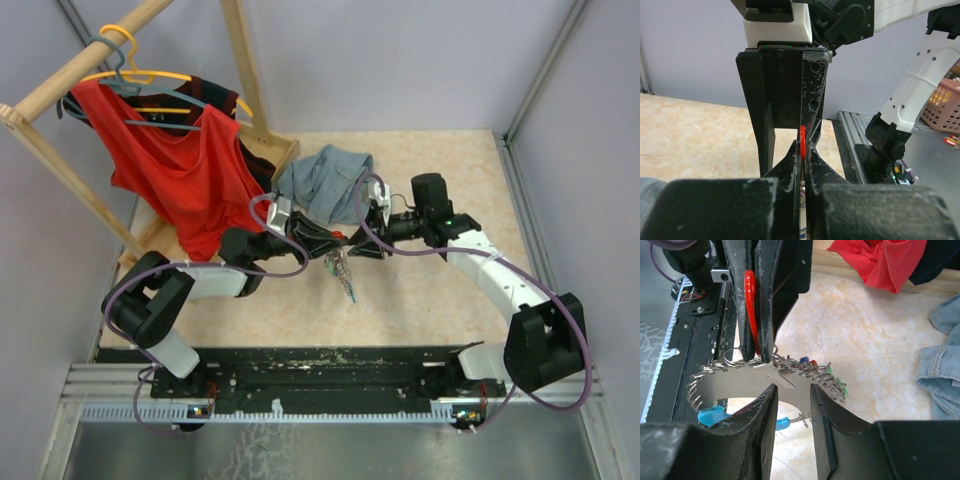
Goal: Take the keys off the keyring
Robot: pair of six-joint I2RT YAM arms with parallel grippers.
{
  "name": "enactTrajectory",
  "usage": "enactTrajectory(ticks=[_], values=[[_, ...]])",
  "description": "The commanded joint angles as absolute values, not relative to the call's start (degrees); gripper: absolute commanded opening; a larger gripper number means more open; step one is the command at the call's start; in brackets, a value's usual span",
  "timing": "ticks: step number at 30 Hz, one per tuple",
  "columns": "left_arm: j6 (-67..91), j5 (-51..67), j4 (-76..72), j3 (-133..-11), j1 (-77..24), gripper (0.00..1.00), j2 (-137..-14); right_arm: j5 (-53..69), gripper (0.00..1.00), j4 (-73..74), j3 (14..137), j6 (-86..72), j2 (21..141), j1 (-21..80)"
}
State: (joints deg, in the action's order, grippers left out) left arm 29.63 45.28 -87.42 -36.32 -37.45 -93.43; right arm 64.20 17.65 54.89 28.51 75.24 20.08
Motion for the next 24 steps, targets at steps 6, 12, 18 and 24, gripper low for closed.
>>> enactTrajectory(ticks=[6, 12, 18, 24], values=[[31.94, 50.31, -102.58, -40.09, -37.18, 0.00, -93.90, 68.91, 0.33, 17.24, 56.78, 32.34, 73.03, 20.71], [32.46, 53.94, -102.57, -41.09, -37.10, 0.00, -94.45, 69.58, 0.33, 19.16, 57.33, 34.80, 72.65, 20.83], [33.97, 57.31, -102.57, -42.58, -37.09, 0.00, -95.42, 71.75, 0.32, 19.76, 57.08, 35.97, 72.47, 20.91], [34.46, 59.04, -102.61, -43.12, -37.09, 0.00, -95.64, 73.43, 0.32, 21.66, 57.33, 38.13, 72.27, 21.22]])
